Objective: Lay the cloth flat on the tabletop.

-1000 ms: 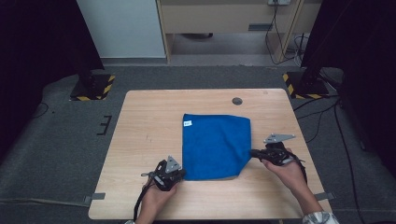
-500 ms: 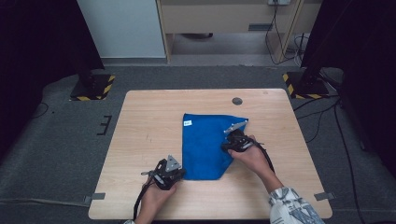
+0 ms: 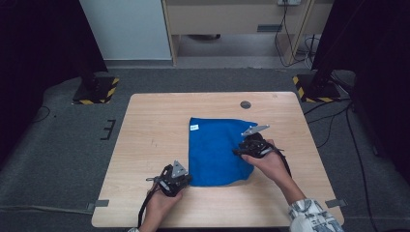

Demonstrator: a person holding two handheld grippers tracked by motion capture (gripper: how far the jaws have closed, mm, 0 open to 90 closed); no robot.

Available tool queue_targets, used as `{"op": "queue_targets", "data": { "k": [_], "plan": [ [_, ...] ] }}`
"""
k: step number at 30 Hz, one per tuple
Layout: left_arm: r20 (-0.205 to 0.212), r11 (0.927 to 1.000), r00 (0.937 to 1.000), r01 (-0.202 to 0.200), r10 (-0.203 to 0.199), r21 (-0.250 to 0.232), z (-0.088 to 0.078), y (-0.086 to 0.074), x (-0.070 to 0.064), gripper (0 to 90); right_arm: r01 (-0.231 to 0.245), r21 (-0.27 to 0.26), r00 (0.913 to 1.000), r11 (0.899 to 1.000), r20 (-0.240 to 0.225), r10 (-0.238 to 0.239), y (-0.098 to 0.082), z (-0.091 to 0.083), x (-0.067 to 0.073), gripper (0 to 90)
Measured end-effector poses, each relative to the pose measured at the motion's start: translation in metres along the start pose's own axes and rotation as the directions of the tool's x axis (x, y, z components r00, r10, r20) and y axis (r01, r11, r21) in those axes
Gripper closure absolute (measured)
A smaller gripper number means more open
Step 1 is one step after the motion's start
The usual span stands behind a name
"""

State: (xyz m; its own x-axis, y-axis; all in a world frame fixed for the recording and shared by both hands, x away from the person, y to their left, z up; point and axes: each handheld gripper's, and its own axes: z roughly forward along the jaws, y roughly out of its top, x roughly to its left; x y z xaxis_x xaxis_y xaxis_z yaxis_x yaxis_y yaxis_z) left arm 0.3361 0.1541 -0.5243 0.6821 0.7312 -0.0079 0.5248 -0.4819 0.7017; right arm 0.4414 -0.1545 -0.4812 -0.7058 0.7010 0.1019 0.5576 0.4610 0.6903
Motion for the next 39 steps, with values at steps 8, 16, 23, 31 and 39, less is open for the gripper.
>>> {"op": "queue_targets", "data": {
  "k": [8,16,23,31,39],
  "plan": [
    [0.000,1.0000,1.0000,0.008,-0.008,0.001,-0.001,-0.001,0.002,90.0,-0.039,0.019,0.9975,0.999,0.059,0.038,-0.021,-0.013,-0.015,54.0],
    [-0.004,1.0000,1.0000,0.006,-0.006,0.002,-0.002,-0.001,0.002,90.0,-0.086,0.041,0.9914,0.996,0.103,0.081,-0.052,-0.028,-0.029,55.7],
    [-0.001,0.9999,1.0000,0.010,-0.010,0.005,-0.002,-0.002,0.002,90.0,-0.104,0.062,0.9878,0.993,0.123,0.096,-0.071,-0.029,-0.034,69.2],
    [0.005,0.9998,0.9999,0.009,-0.009,0.015,-0.007,-0.005,-0.001,90.0,-0.118,0.063,0.9866,0.991,0.121,0.109,-0.080,-0.031,-0.035,77.5],
    [0.004,0.9995,0.9997,0.025,-0.025,0.020,-0.011,-0.007,-0.001,90.0,-0.130,0.050,0.9868,0.990,0.104,0.124,-0.085,-0.038,-0.033,82.7]
  ]
}}
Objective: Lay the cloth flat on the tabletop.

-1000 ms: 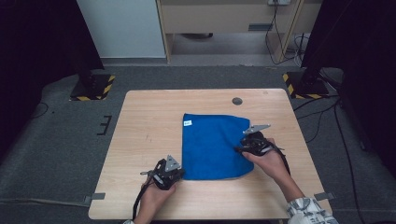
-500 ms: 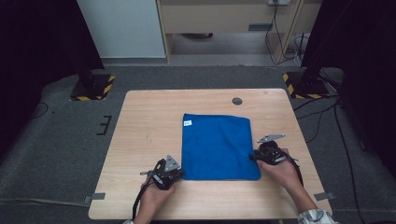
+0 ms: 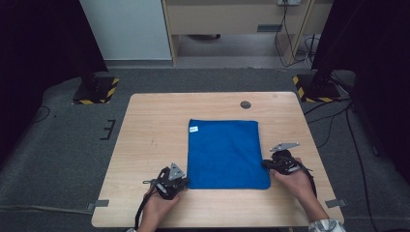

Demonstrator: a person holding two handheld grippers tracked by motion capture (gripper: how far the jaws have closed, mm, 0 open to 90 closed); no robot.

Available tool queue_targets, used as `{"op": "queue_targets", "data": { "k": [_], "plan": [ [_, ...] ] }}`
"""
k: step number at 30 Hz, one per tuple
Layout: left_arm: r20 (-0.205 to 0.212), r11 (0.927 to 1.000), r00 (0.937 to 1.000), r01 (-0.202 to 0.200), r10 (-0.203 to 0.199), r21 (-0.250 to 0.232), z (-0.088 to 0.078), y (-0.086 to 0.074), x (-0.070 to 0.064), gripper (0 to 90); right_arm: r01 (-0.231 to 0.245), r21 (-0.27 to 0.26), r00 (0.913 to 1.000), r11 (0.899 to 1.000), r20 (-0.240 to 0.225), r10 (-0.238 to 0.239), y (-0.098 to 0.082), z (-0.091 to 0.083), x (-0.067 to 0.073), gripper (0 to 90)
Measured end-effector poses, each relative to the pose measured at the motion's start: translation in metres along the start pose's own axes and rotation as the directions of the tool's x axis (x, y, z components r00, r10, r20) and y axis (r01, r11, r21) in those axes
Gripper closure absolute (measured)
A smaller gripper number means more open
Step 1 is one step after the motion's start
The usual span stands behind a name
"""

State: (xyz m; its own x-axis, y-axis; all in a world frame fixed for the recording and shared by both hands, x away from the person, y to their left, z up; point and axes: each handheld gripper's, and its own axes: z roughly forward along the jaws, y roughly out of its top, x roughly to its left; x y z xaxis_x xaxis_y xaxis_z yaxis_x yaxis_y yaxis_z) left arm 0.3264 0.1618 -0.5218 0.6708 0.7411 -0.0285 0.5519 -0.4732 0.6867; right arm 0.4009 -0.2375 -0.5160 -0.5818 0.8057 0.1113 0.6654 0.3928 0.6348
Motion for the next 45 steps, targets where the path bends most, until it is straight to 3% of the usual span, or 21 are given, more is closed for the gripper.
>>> {"op": "queue_targets", "data": {
  "k": [4,8,13,19,21,29,37,45],
  "plan": [
    [0.000,1.0000,1.0000,0.000,0.000,-0.001,-0.001,0.000,0.000,90.0,-0.014,-0.011,0.9999,1.000,-0.003,0.014,-0.003,-0.002,-0.002,79.8],
    [-0.013,0.9997,0.9998,0.013,-0.014,-0.021,-0.003,0.000,-0.001,88.0,-0.016,-0.022,0.9995,1.000,0.026,0.017,-0.006,-0.004,-0.004,61.9],
    [-0.048,0.9976,0.9986,0.021,-0.024,-0.066,-0.006,0.002,-0.001,64.9,-0.005,-0.065,0.9987,0.998,0.050,0.009,-0.006,-0.005,-0.005,42.7],
    [-0.058,0.9925,0.9961,0.060,-0.066,-0.107,-0.006,0.005,0.005,40.3,0.009,-0.124,0.9983,0.992,0.058,-0.002,-0.001,-0.005,-0.003,28.6],
    [-0.054,0.9892,0.9942,0.086,-0.093,-0.119,-0.006,0.006,0.008,32.5,0.009,-0.129,0.9984,0.992,0.056,-0.002,0.001,-0.004,-0.001,26.1],
    [-0.059,0.9843,0.9900,0.120,-0.128,-0.130,-0.004,0.008,0.018,20.3,0.013,-0.148,0.9993,0.989,0.037,-0.008,0.009,0.002,0.009,20.6],
    [-0.069,0.9795,0.9860,0.141,-0.152,-0.144,-0.004,0.008,0.034,14.9,0.015,-0.192,0.9998,0.981,0.014,-0.013,0.017,0.000,0.021,18.5],
    [-0.072,0.9731,0.9805,0.170,-0.183,-0.155,-0.007,0.005,0.049,12.7,0.059,-0.176,0.9976,0.983,-0.026,-0.065,0.026,0.012,0.047,14.3]
  ]
}}
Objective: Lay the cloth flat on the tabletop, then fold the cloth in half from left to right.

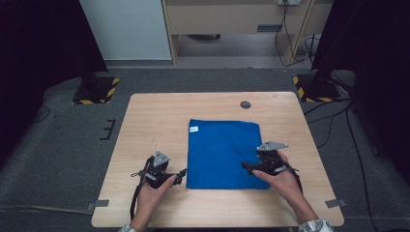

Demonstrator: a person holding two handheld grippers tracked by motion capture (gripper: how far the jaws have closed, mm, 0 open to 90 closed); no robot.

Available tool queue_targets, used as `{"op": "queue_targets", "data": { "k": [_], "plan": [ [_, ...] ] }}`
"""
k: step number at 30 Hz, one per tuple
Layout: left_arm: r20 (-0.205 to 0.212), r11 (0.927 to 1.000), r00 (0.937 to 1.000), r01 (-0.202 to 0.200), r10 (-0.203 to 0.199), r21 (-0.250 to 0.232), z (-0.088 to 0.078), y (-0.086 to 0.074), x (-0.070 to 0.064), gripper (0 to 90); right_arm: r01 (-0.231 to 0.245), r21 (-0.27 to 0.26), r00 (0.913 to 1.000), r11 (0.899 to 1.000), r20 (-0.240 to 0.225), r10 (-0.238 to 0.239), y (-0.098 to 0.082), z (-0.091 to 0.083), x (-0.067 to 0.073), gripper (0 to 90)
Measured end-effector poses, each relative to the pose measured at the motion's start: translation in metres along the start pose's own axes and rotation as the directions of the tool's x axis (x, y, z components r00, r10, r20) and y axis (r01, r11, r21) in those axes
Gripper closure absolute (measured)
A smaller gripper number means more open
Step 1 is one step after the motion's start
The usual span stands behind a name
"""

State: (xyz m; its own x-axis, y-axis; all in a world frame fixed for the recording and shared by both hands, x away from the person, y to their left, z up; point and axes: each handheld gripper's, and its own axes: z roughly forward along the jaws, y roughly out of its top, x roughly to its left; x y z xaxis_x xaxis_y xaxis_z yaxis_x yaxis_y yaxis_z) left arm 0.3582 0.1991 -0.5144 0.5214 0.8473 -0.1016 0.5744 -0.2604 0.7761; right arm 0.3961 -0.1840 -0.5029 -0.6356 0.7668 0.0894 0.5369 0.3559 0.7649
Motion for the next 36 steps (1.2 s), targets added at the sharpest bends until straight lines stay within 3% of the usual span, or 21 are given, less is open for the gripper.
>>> {"op": "queue_targets", "data": {
  "k": [9,15,28,36],
  "plan": [
    [-0.006,0.9997,0.9997,0.026,-0.026,0.006,0.000,-0.001,0.011,11.8,0.056,0.016,0.9961,0.998,-0.068,-0.055,0.011,0.020,0.035,14.7],
    [-0.015,0.9999,0.9999,0.006,-0.006,0.008,0.000,-0.001,0.019,10.1,0.136,0.027,0.9846,0.990,-0.114,-0.132,0.023,0.038,0.069,20.8],
    [-0.052,0.9996,0.9986,0.007,-0.008,-0.027,-0.005,0.002,0.036,8.9,0.216,0.042,0.9620,0.976,-0.180,-0.205,0.032,0.063,0.118,42.4],
    [-0.053,0.9998,0.9985,0.017,-0.018,-0.014,-0.004,0.001,0.041,8.8,0.263,0.041,0.9410,0.964,-0.232,-0.247,0.030,0.071,0.141,60.6]
  ]
}}
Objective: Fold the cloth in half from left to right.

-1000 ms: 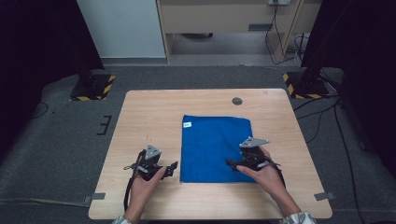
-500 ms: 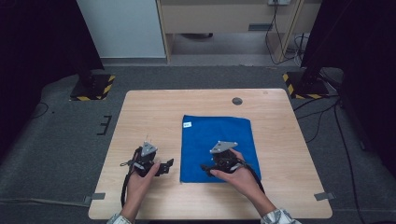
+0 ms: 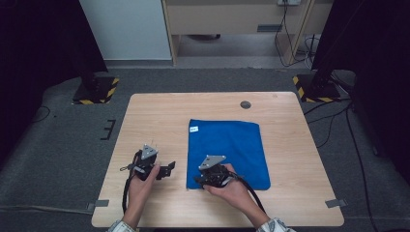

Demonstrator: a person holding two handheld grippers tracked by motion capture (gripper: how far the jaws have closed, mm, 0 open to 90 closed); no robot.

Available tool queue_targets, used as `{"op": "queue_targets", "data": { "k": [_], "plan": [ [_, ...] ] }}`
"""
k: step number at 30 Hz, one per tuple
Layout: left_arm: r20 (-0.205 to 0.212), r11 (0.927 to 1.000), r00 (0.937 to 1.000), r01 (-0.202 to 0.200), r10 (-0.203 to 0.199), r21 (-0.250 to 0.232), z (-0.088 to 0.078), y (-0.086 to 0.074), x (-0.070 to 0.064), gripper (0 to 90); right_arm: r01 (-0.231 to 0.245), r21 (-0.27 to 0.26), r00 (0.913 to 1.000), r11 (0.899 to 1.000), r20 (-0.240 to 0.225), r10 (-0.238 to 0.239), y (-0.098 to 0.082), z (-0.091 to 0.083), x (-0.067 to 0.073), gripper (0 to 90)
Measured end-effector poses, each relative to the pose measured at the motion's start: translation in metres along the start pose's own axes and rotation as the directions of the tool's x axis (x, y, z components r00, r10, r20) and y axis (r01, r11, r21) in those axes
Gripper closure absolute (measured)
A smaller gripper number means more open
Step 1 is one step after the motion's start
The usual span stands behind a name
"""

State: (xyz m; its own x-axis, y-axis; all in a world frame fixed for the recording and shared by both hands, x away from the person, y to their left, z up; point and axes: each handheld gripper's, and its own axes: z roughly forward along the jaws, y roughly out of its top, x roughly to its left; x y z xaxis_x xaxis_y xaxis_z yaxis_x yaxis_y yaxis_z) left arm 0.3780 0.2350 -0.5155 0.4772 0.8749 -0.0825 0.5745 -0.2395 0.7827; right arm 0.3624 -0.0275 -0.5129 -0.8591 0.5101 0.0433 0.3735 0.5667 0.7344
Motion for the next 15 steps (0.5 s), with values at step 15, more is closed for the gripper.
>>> {"op": "queue_targets", "data": {
  "k": [15],
  "plan": [
    [0.012,0.9999,0.9999,0.011,-0.011,0.000,0.001,-0.001,0.000,8.8,0.037,0.047,0.9992,0.998,-0.016,-0.036,0.005,0.025,0.027,47.4]
  ]
}}
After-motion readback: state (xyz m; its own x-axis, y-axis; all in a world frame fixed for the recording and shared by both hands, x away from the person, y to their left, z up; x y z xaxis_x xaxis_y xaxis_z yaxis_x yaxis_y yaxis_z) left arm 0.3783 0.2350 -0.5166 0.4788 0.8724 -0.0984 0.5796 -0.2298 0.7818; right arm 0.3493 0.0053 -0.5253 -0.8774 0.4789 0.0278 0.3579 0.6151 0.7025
